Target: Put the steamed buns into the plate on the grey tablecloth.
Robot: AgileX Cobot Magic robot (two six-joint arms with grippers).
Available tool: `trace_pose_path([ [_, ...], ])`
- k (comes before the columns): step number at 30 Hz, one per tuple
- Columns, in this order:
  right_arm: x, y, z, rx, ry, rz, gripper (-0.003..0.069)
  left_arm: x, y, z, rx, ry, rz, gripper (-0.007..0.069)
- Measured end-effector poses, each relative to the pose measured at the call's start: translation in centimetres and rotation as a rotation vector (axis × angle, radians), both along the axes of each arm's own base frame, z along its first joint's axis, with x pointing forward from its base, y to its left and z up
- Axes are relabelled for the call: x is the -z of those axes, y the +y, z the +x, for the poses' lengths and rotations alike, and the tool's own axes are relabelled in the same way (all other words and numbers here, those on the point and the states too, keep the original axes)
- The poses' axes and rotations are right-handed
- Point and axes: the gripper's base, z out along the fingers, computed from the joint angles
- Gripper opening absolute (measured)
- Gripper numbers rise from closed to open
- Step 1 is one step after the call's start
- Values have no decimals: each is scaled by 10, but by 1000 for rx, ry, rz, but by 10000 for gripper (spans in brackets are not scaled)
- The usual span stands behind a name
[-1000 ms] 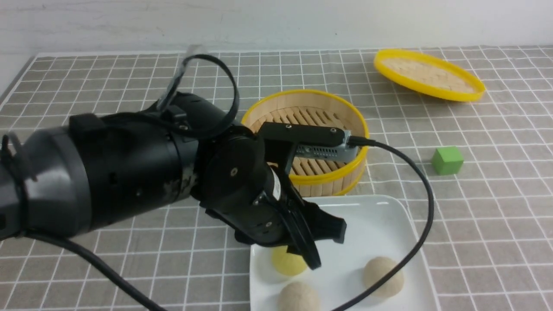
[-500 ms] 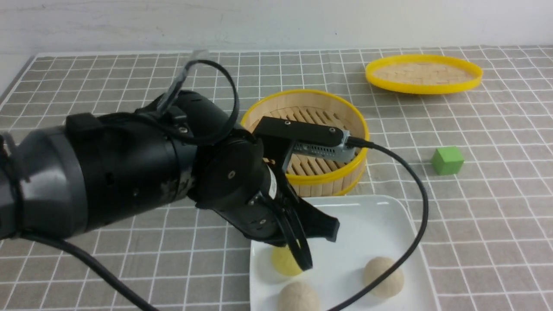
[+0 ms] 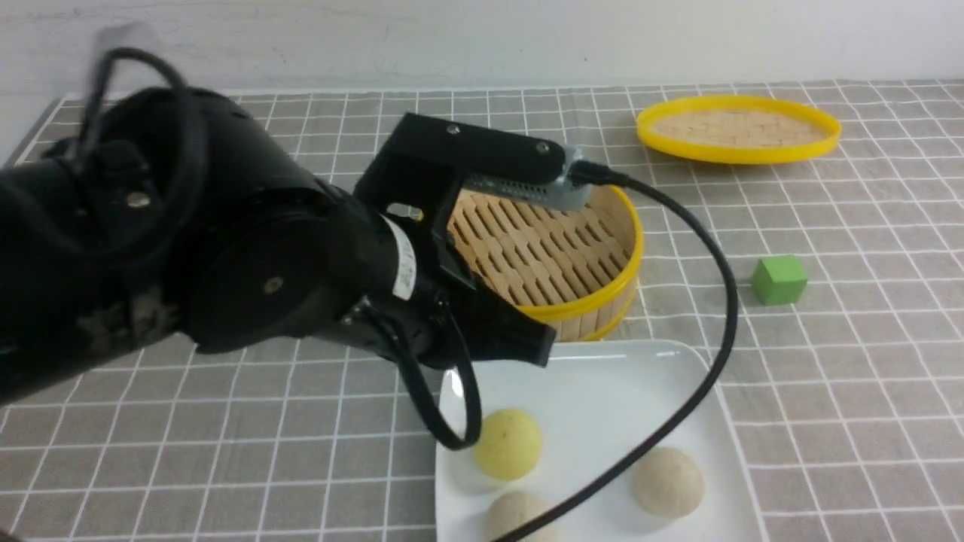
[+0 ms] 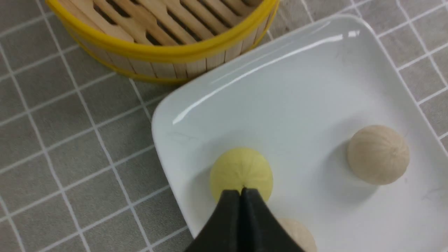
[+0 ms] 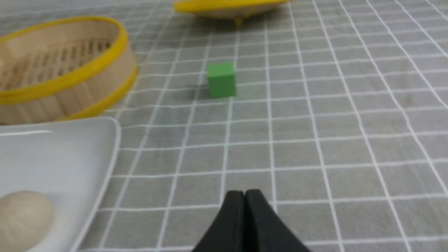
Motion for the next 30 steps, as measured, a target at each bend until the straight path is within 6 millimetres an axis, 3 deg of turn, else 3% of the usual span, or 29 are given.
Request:
trace_pose_path([
  [3,19,-4,1,77,51,-5,3,-25,16,-12,0,-71,-42,2],
  [12,18,-4,2,95,28,-5,9,-69,61,-45,-25,-196,-85,2],
  [14,18,-4,2,95,26,-4,11,-80,83,-59,-53,-220,-66,2],
  [15,18,-4,2,94,25,-4,11,-81,84,-60,-54,-226,-69,2],
  [18,18,-4,2,94,25,-4,15,-92,120,-87,-105,-237,-55,2],
  [23,18,-4,3,94,24,-3,22,-69,150,-114,-152,-205,-110,2],
  [24,18,-4,3,94,24,-3,26,-48,154,-119,-159,-195,-140,2],
  [27,18,-4,3,94,24,-3,27,-12,151,-123,-155,-210,-284,2],
  [30,18,-4,3,94,24,-3,29,10,143,-123,-136,-231,-442,4],
])
